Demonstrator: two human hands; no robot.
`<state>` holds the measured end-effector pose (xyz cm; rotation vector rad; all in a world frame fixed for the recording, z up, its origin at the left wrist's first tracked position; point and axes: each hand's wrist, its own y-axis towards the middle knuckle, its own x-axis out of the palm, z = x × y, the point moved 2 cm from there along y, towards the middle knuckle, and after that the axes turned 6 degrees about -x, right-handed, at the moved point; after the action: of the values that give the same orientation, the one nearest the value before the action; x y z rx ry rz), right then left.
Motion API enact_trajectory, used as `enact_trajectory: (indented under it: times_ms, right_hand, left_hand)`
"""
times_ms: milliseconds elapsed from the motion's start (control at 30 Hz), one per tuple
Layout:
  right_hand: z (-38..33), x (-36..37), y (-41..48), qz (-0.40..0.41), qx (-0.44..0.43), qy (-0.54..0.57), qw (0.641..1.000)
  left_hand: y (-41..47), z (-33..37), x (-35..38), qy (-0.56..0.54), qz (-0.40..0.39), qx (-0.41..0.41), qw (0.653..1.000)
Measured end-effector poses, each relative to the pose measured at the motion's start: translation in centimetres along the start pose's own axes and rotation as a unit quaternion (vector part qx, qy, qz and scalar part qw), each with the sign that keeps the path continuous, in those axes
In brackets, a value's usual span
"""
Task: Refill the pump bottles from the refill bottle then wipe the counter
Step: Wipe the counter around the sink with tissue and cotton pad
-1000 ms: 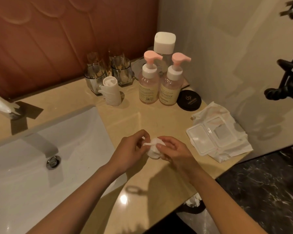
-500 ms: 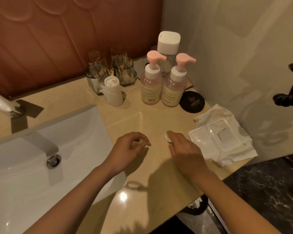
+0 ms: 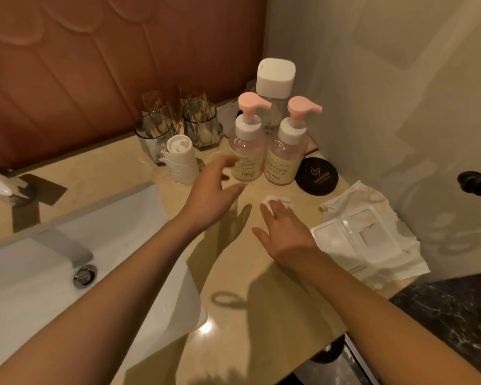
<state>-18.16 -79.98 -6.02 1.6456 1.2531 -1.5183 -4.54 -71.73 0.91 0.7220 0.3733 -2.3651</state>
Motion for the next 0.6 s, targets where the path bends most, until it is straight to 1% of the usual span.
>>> enact_trajectory:
  times_ms: [100, 167, 233, 333, 400, 500, 600]
  right_hand:
    - [-0.2, -0.5, 2.2, 0.015, 0.001, 0.027, 1.0]
    - [-0.5, -0.6, 3.2, 0.025, -0.008, 0.04, 0.999]
    - [-1.0, -0.6, 3.6, 0.031, -0.031, 0.052, 0.998]
    - [-2.2, -0.1, 2.6, -0.015, -0.122, 0.045, 0.991]
    - [-2.9, 0.4, 1.2, -0.04, -0.158, 0.048, 0.985]
    - [-3.0, 1.0, -0.3, -0.011, -0.176, 0.08, 0.981]
    - [-2.7, 2.0, 0.8, 0.025, -0.151, 0.048, 0.987]
  left_hand:
    - [3.3, 1.3, -0.4, 0.013, 0.048, -0.005, 0.999]
    - [5.2, 2.2, -0.5, 0.017, 0.06, -0.008, 0.998]
    - [6.7, 3.1, -0.4, 0.015, 0.046, -0.009, 0.999]
    - [8.2, 3.7, 0.4, 0.019, 0.008, -0.021, 1.0]
    - [8.6, 3.6, 0.8, 0.017, -0.001, -0.026, 1.0]
    - [9.1, 3.4, 0.9, 0.035, 0.011, -0.021, 0.999]
    - [9.4, 3.1, 0.5, 0.059, 0.04, -0.034, 0.997]
